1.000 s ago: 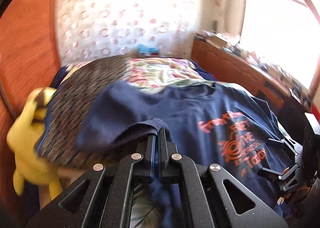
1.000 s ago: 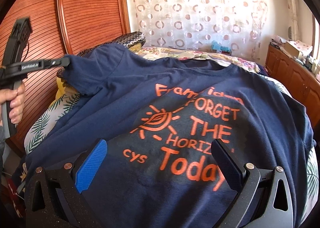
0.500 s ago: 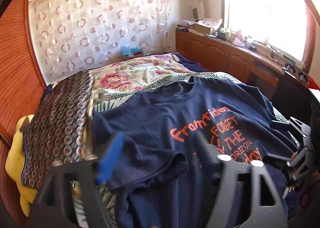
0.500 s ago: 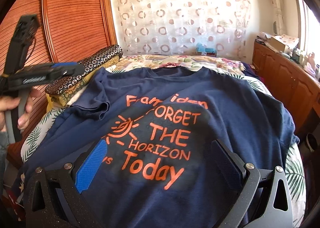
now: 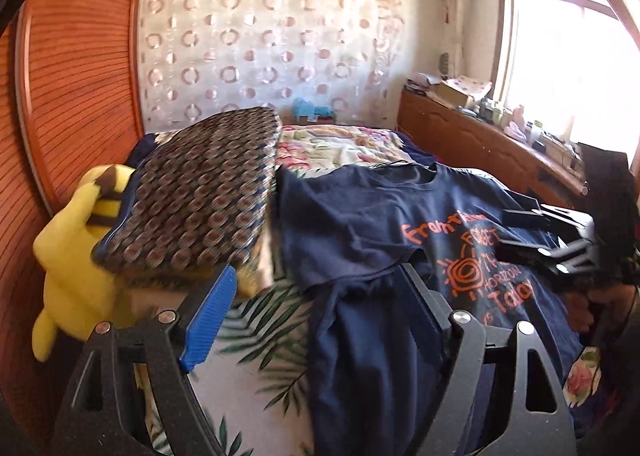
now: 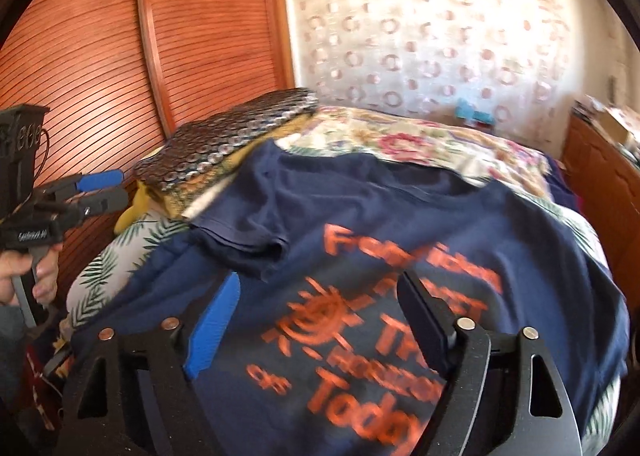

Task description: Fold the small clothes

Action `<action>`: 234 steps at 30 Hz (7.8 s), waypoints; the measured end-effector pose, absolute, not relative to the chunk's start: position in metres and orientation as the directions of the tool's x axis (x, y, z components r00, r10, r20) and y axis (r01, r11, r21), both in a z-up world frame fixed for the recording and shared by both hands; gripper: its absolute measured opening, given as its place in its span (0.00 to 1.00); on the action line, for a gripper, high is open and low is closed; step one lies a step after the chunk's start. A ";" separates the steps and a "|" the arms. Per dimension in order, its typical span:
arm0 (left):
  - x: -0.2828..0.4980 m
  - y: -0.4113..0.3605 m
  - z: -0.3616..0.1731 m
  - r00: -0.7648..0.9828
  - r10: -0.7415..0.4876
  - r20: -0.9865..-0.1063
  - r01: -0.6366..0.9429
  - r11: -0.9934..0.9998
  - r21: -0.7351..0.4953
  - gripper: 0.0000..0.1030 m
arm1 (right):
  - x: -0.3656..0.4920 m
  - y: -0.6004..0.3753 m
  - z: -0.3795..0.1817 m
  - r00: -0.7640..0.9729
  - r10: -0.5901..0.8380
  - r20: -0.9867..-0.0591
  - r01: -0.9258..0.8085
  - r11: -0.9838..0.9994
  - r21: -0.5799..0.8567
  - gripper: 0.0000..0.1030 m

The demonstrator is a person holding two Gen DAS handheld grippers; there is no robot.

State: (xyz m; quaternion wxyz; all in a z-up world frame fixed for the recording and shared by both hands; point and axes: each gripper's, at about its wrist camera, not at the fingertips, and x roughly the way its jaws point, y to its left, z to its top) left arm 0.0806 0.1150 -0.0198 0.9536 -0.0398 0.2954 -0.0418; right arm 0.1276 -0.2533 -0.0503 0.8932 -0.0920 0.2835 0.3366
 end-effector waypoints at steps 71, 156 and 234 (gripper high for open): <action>0.155 -0.011 -0.064 0.684 -0.179 -0.707 0.231 0.973 -0.022 0.79 | 0.185 -0.318 -0.081 0.681 0.285 -0.674 -0.423 0.905 -0.045 0.52; 0.205 -0.044 -0.096 0.584 -0.123 -0.802 0.206 0.979 0.000 1.00 | 0.154 -0.307 -0.007 0.721 0.350 -0.598 -0.474 0.879 -0.058 0.02; 0.152 -0.018 -0.035 0.725 -0.318 -0.612 0.247 0.948 -0.200 1.00 | 0.236 -0.205 -0.012 0.708 0.235 -0.666 -0.391 0.916 -0.093 0.38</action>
